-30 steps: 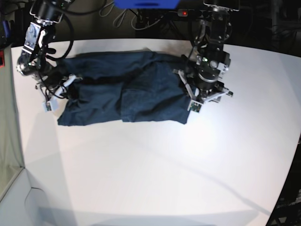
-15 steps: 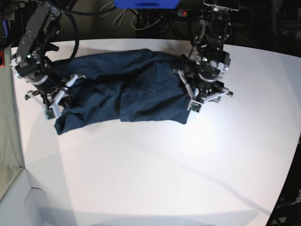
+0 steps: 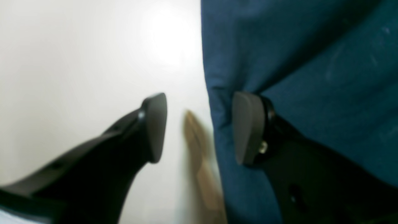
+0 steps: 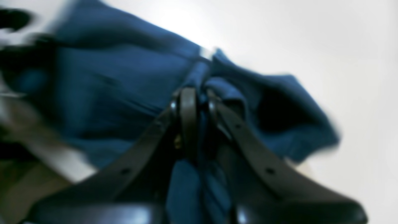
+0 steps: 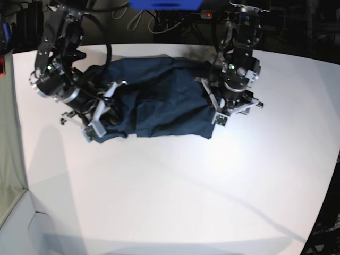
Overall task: Layout the t-shirt on the table in an organized manner, then fold the t-shirt properly
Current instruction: 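Grasp the strip end with the right gripper and fold it over the stack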
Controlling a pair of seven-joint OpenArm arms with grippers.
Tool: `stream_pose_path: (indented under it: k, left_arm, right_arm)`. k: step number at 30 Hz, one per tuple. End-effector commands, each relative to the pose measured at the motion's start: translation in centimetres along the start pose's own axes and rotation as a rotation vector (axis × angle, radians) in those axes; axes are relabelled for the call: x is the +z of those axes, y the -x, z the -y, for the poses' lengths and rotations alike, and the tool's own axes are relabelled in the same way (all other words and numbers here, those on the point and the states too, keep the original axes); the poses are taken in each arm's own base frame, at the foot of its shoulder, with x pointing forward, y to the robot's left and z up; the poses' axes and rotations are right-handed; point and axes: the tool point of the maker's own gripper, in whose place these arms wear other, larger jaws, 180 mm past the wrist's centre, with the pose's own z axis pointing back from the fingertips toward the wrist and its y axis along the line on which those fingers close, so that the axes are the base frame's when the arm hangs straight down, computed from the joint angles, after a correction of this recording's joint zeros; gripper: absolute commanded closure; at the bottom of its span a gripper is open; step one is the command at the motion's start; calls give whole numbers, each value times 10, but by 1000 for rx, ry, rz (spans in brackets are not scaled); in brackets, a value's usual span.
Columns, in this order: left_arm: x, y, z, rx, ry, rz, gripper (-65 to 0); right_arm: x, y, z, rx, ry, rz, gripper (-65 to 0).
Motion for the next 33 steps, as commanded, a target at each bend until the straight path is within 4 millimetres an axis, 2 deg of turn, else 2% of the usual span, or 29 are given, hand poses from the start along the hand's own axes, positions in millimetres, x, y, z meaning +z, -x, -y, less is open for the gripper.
stream_pose_path:
  k: [1, 4, 10, 14, 17, 21, 27, 29, 33]
  left_arm:
    - [2, 2, 2, -9, 8, -17, -334]
    - [2, -5, -1, -9, 1, -6, -334]
    - [2, -5, -2, -9, -1, -6, -334]
    - [4, -9, -3, -8, -6, 7, -334]
    - [14, -25, -8, -5, -22, 57, -334]
    - [26, -42, -15, -1, -44, 113, -334]
    - [39, -39, -23, 39, -74, 128, -334]
    - [43, -36, -36, 80, -112, 124, -334]
    - [51, -10, -68, 148, -193, 79, -334]
  right_arm:
    - [1, -28, -10, 25, -44, 94, 0]
    - [-7, -49, -43, 68, -156, 147, 0]
    - [-20, -81, -111, 149, -331, 207, 0]
    - [-28, -85, -149, 181, -438, 206, 0]
    - [-41, -81, -160, 171, -485, 193, 0]
    - [-51, -74, -158, 133, -500, 187, 0]
    - [-52, -68, -152, 142, -488, 168, 0]
    - [-52, -65, -149, 147, -483, 161, 0]
    - [-52, -65, -149, 147, -483, 161, 0]
